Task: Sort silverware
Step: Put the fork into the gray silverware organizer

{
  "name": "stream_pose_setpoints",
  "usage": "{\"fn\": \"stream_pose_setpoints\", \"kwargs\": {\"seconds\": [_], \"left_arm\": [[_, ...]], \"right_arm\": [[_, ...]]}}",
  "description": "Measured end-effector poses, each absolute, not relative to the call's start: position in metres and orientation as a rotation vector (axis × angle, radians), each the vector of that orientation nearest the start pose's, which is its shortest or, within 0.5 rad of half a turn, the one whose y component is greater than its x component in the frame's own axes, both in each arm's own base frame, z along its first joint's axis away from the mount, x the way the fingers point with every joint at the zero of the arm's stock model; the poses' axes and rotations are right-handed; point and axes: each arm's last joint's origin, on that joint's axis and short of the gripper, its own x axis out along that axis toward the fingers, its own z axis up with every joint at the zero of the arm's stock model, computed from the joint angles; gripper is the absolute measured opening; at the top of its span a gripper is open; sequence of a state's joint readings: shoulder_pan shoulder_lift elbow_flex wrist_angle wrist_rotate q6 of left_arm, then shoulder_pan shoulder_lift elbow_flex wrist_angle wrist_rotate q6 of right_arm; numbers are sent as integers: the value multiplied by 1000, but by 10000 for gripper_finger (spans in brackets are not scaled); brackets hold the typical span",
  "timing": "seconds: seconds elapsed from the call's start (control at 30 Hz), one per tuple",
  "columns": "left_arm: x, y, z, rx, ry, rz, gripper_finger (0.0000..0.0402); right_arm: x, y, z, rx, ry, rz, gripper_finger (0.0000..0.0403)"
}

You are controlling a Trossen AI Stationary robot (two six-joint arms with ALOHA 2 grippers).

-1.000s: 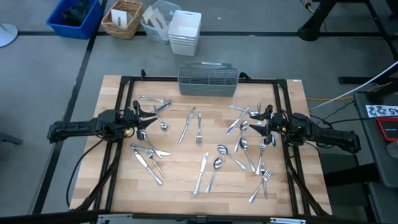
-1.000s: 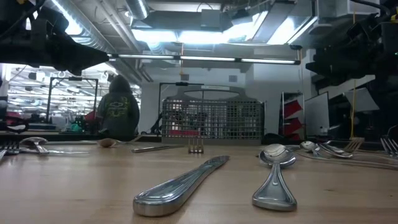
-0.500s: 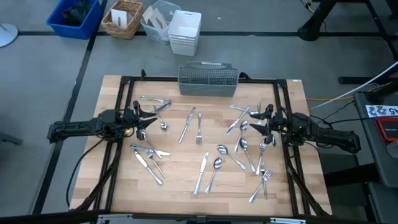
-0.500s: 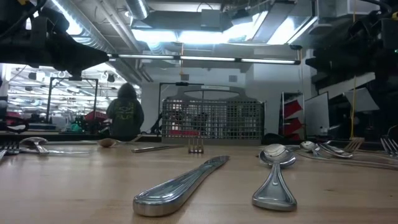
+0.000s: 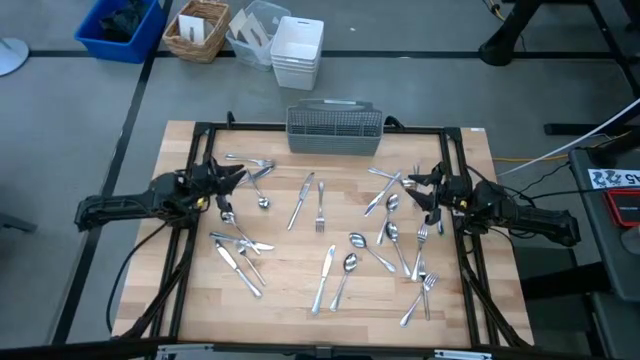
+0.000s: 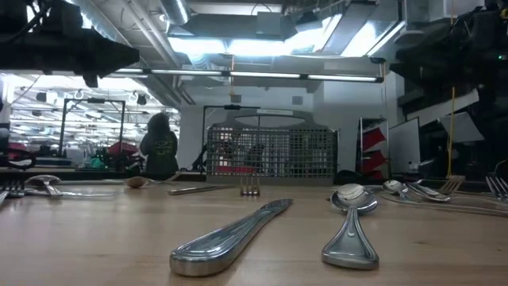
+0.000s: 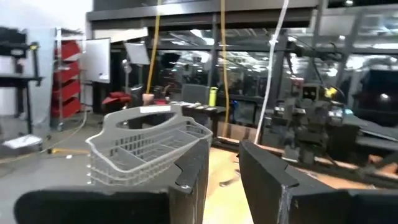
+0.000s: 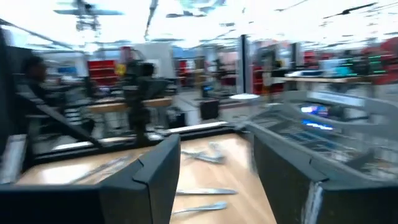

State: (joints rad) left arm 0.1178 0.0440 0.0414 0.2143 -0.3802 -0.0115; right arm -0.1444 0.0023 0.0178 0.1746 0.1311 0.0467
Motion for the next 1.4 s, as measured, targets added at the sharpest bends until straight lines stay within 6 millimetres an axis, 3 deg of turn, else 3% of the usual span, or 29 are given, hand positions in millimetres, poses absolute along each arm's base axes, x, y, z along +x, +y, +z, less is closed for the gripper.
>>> {"fn": "stream_pose_setpoints", "kwargs": {"seconds": [0.17,0.37,0.7,0.87,1.1,1.4], "left_arm": [[98,29,210,-65,-160,554,82],[114,44,240,-52,37,660,82],[142,93,268,-122,477,857,82],[149,124,260,-204,695,837,82],[156,165,226,-239,919,706,82],[163,187,180,-145,1175,548,82]], "right_arm": [[91,-19,201,51,-205,-347,205],[93,-20,212,6,-179,-361,205],[100,-25,222,-6,52,-500,205],[106,-26,236,-12,93,-508,205],[114,-27,245,-26,166,-506,205],[119,-27,242,-31,217,-497,204]]}}
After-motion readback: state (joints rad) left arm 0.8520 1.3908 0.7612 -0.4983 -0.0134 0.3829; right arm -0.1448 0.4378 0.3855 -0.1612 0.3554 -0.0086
